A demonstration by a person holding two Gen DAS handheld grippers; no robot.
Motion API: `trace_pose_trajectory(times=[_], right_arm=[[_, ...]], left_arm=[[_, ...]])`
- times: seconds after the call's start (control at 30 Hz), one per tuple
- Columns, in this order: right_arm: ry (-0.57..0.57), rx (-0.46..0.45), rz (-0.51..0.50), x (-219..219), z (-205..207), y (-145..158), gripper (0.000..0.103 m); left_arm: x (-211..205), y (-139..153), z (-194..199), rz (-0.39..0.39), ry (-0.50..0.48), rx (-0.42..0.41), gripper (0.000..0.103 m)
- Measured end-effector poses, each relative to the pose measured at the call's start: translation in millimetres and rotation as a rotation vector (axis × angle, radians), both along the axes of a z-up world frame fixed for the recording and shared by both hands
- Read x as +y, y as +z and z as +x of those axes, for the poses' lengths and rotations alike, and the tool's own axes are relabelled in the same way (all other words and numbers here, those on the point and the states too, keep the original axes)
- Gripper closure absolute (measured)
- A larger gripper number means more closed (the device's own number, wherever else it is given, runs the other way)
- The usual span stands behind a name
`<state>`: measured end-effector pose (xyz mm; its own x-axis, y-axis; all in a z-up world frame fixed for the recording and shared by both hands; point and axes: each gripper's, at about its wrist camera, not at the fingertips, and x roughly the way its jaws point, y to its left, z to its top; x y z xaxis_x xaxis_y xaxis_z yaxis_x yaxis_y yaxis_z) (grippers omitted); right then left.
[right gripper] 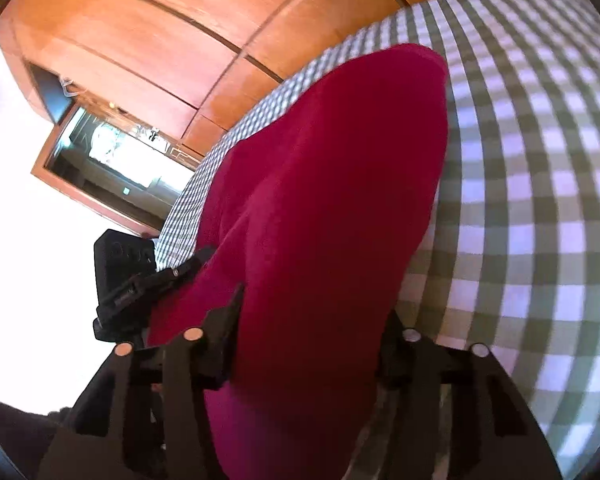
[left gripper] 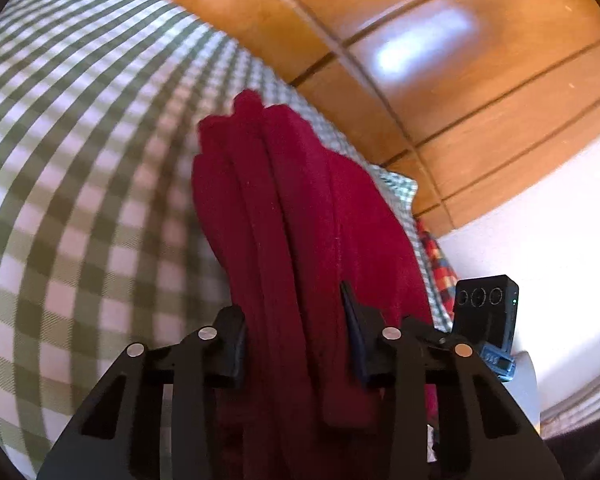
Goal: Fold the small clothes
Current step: 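Grasp the sweater with both grippers and fold it over again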
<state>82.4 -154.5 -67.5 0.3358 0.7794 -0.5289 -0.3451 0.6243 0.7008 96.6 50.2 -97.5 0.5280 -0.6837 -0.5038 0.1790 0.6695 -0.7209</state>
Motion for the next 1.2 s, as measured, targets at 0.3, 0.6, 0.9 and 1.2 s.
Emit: trace_pose_trajectory(times=[0.3, 0.6, 0.9, 1.2], right_arm=[[-0.214, -0.138, -0.020, -107, -33, 46, 0.056], [-0.499, -0.153, -0.149, -234, -31, 55, 0.056], [-0.684, 0.032, -0.182, -302, -38, -33, 0.033], [-0.791, -0.102, -0.394, -284, -76, 27, 0.016]], left_arm=[[-115, 51, 47, 0.008, -0.229, -0.121, 0.065], [-296, 61, 119, 0.137, -0.433, -0.153, 0.065], [-384, -13, 161, 0.415, -0.443, -0.060, 0.033], [-354, 32, 128, 0.463, -0.329, -0.196, 0.033]])
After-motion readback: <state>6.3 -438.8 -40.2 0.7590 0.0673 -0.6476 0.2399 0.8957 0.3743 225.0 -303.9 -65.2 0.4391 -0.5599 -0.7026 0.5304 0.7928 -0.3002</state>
